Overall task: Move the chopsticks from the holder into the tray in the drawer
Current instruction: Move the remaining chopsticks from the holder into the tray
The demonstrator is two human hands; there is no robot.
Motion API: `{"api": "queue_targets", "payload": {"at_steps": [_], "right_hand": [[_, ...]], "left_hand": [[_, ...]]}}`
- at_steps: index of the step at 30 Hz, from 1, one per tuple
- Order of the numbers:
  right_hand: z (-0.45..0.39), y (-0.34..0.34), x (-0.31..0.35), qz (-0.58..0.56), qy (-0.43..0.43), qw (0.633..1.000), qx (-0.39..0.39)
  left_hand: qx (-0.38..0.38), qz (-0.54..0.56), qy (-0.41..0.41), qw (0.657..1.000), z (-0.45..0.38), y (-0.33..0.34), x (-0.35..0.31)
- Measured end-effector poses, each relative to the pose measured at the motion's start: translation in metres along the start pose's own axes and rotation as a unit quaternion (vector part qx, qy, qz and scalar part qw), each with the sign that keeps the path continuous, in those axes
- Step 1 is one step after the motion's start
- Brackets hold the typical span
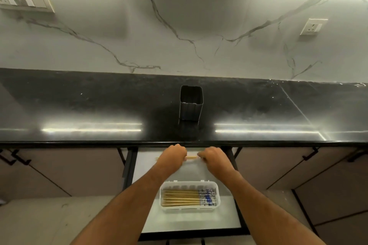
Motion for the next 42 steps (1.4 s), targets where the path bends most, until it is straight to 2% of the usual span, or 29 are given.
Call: {"api": "queue_targets", "payload": {"at_steps": [7,14,23,26,28,33,42], "right_hand": [[0.023,0.060,-0.003,-0.032,0.066,0.992,0.099],[0.040,0.113,-0.012,-0.032,0.064,0.988,0.136],[0.039,0.151,-0.014,-0.036,0.055,0.984,0.167],[0.039,0.159,-0.017,-0.051,0.058,0.983,0.166],[0.041,0.165,-0.020,-0.071,0.079,0.981,0.164],[0.041,0.182,-0.020,-0.071,0.065,0.981,0.168],[0.043,0.195,-0.022,-0.042,0.029,0.986,0.157]], "left_hand": [[0.008,-0.001,0.029,1.000,0.013,0.069,0.007],[0.030,-0.013,0.018,0.999,0.023,0.124,0.025],[0.043,0.104,-0.066,0.991,0.019,0.163,0.034],[0.051,0.178,-0.112,0.976,0.014,0.170,0.034],[0.054,0.188,-0.121,0.973,0.011,0.176,0.034],[0.015,0.166,-0.068,0.984,0.011,0.192,0.039],[-0.026,0.149,-0.038,0.988,0.013,0.203,0.040]]}}
Point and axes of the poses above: each hand's wrist, its own z-axis away from the middle knuckle, its own y-axis out of the palm, x = y × z, the point moved 2 cm from there along -z, towards the middle knuckle, and after that the axes turned 5 degrees about -y, right-handed, at the moved point
